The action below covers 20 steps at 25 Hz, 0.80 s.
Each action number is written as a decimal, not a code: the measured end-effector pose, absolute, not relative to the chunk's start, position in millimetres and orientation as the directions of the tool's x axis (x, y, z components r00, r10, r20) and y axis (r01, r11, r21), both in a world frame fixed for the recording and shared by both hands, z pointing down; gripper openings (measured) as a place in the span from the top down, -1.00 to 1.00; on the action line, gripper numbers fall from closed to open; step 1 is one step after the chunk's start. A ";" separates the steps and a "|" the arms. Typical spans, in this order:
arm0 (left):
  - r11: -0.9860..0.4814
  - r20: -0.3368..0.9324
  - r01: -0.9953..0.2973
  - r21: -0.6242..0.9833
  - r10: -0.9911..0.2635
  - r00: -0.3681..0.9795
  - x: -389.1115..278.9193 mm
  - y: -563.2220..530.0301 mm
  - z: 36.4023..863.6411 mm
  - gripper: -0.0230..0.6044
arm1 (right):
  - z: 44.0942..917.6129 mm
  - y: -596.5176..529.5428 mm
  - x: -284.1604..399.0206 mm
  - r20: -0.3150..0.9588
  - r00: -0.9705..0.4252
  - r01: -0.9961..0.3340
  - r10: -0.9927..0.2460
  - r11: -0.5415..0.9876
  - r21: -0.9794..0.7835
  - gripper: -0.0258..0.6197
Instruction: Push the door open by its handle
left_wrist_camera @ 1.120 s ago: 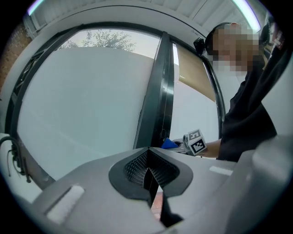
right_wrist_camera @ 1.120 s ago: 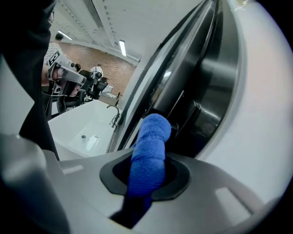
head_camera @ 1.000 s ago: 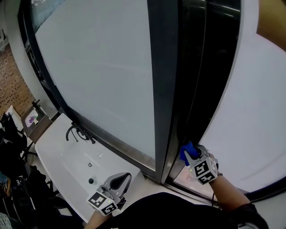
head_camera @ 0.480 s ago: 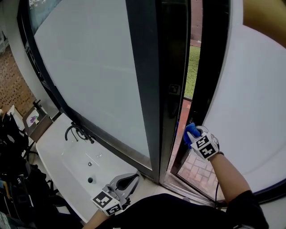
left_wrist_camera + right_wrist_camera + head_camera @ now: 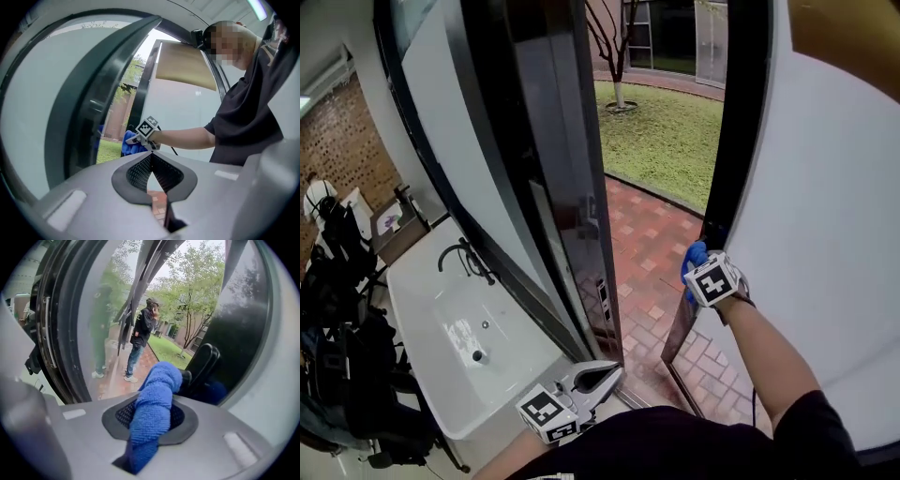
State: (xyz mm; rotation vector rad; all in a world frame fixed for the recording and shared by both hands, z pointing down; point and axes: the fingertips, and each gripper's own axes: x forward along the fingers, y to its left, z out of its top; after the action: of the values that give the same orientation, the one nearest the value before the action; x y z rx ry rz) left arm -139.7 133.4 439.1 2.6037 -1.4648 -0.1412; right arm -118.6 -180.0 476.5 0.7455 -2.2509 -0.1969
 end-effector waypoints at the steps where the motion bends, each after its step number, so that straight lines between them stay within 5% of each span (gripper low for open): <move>1: -0.512 -0.009 -0.840 0.179 -0.855 0.519 -127.4 123.9 441.4 0.93 | 476.0 -192.0 -113.2 0.608 -0.552 -0.465 -0.571 0.816 0.344 0.73; 8: -0.560 0.024 -0.808 0.184 -0.819 0.573 -87.9 60.7 451.2 0.93 | 480.8 -275.7 -63.1 0.632 -0.504 -0.556 -0.589 0.781 0.284 0.65; 20: -0.721 0.009 -0.683 0.117 -0.686 0.727 -80.8 -17.4 436.1 0.93 | 485.6 -406.1 61.0 0.689 -0.232 -0.713 -0.687 0.602 0.359 0.66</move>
State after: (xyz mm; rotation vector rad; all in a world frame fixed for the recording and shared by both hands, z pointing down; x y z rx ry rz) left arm -80.8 -17.4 436.1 2.8146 -1.1195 -0.0523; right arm 61.0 -406.1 485.6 1.1125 -1.9577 0.0386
